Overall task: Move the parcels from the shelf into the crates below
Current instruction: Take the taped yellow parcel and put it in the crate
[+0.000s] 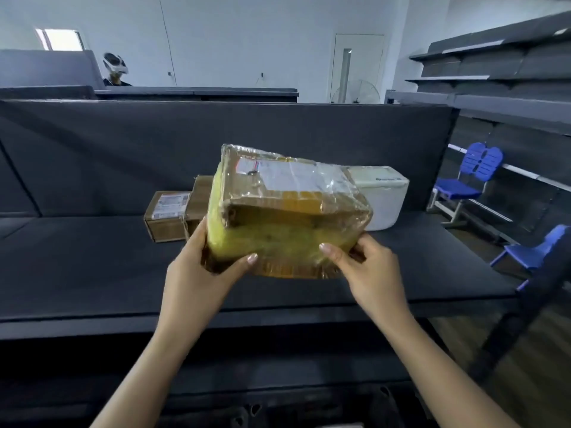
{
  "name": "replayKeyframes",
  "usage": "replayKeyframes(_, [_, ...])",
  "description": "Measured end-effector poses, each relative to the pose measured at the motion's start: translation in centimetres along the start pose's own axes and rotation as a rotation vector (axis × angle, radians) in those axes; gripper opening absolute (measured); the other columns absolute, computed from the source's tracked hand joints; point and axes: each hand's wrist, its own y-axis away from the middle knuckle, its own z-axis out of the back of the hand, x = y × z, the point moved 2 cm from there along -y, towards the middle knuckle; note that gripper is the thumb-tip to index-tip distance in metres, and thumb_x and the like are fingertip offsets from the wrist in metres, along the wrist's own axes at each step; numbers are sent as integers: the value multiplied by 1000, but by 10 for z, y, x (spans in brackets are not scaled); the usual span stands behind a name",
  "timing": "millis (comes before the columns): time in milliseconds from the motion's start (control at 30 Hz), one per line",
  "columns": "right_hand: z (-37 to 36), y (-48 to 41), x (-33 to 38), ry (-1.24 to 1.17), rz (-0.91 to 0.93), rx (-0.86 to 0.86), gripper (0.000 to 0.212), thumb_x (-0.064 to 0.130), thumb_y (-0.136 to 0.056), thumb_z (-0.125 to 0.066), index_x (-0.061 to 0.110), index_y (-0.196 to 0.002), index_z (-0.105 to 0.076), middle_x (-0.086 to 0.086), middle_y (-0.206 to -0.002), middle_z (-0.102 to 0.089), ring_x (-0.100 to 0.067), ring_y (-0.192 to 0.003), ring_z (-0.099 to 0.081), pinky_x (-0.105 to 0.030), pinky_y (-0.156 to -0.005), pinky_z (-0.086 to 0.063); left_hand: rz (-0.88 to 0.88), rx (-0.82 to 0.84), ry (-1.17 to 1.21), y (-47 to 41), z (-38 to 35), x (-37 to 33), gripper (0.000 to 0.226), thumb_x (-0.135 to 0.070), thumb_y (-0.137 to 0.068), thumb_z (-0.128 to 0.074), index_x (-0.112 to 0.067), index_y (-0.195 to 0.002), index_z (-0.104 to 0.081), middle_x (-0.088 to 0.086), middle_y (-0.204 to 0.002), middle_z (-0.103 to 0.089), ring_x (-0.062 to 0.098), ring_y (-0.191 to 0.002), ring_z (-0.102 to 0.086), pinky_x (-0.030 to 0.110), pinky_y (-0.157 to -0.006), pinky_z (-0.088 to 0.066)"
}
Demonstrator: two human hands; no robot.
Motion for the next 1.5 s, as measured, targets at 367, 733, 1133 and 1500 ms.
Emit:
replayKeyframes(367, [18,203,-14,6,-104,-55,34,53,-63,-69,31,-89,-68,-4,-58,-65,-4,-42,-43,-18,-43,-35,293,53,72,199,22,22,99,-16,-64,-86,-48,-140,-32,-40,-107,-59,-25,-96,-53,1,-70,-46])
replayKeyframes(733, [-27,349,4,5,-356,-183,26,-5,-70,-79,3,-94,-73,19,-63,-69,21,-60,-57,0,-56,-42,347,490,434,283,108,30,117,-58,-50,-84,-31,-147,-25,-21,-134,-55,-2,-122,-53,11,-91,-46])
replayKeyframes(1133, [-44,396,28,170,-266,-132,30,-3,-57,-87,-1,-85,-75,27,-63,-64,18,-65,-59,2,-59,-40,672,315,476,309,149,34,89,-57,-48,-80,-43,-130,-49,-13,-116,-67,13,-106,-65,41,-94,-51])
replayKeyframes(1500, [21,310,43,-89,-541,300,96,95,-58,-38,41,-138,-40,15,-147,-41,-5,-136,-36,-36,-115,-24,781,414,511,286,164,53,68,-40,-50,-88,-30,-112,-63,4,-102,-75,25,-92,-72,41,-84,-54])
